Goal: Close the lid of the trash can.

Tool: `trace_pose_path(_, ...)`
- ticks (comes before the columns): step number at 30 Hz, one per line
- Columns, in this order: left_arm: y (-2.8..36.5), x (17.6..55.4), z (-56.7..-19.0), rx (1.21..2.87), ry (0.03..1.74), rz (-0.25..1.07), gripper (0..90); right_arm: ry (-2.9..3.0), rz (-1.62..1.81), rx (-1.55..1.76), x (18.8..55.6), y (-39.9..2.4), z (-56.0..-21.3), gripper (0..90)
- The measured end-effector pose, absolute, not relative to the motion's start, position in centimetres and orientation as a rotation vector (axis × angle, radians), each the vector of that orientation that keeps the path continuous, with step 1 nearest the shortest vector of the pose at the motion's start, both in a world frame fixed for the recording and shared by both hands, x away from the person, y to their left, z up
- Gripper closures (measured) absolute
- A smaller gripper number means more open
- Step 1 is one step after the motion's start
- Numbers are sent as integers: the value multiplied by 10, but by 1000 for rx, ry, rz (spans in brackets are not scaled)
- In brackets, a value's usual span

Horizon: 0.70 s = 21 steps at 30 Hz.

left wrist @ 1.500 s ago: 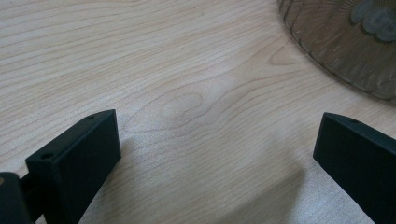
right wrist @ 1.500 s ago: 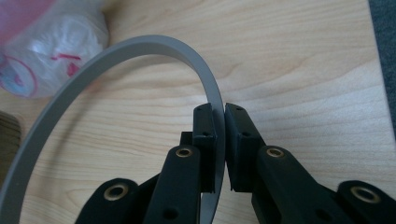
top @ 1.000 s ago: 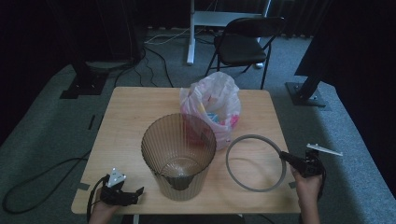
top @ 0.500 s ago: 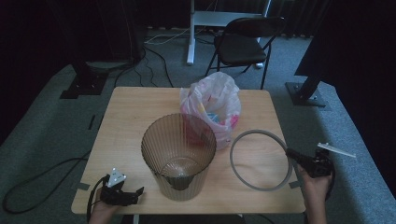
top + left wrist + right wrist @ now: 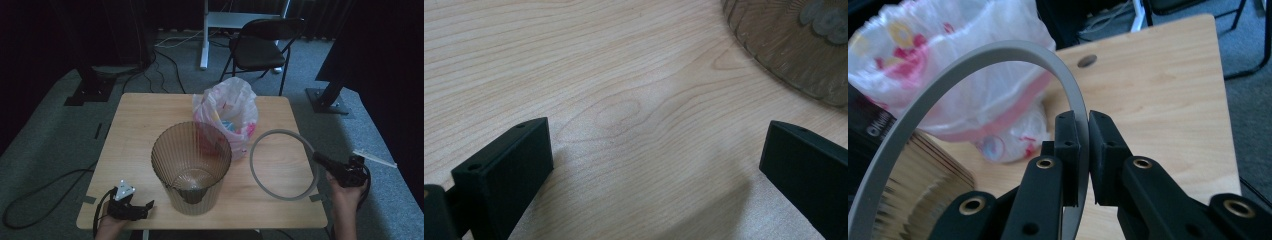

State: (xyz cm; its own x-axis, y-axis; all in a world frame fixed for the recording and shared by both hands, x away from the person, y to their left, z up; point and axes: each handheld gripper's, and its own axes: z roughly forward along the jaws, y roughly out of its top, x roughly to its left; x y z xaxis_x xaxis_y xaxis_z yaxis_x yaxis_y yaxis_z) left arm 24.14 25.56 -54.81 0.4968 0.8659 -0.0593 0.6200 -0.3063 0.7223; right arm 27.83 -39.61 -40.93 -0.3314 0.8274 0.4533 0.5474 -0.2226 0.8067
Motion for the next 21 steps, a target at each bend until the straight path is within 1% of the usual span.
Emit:
trace_pose_path(14, 256, 242, -548, 2038, 1216, 449, 8, 1765, 1677, 1507, 285, -384, -368, 837)
trace_pose_path(21, 256, 242, -548, 2037, 1216, 448, 8, 1801, 1735, 1394, 299, -361, -340, 838)
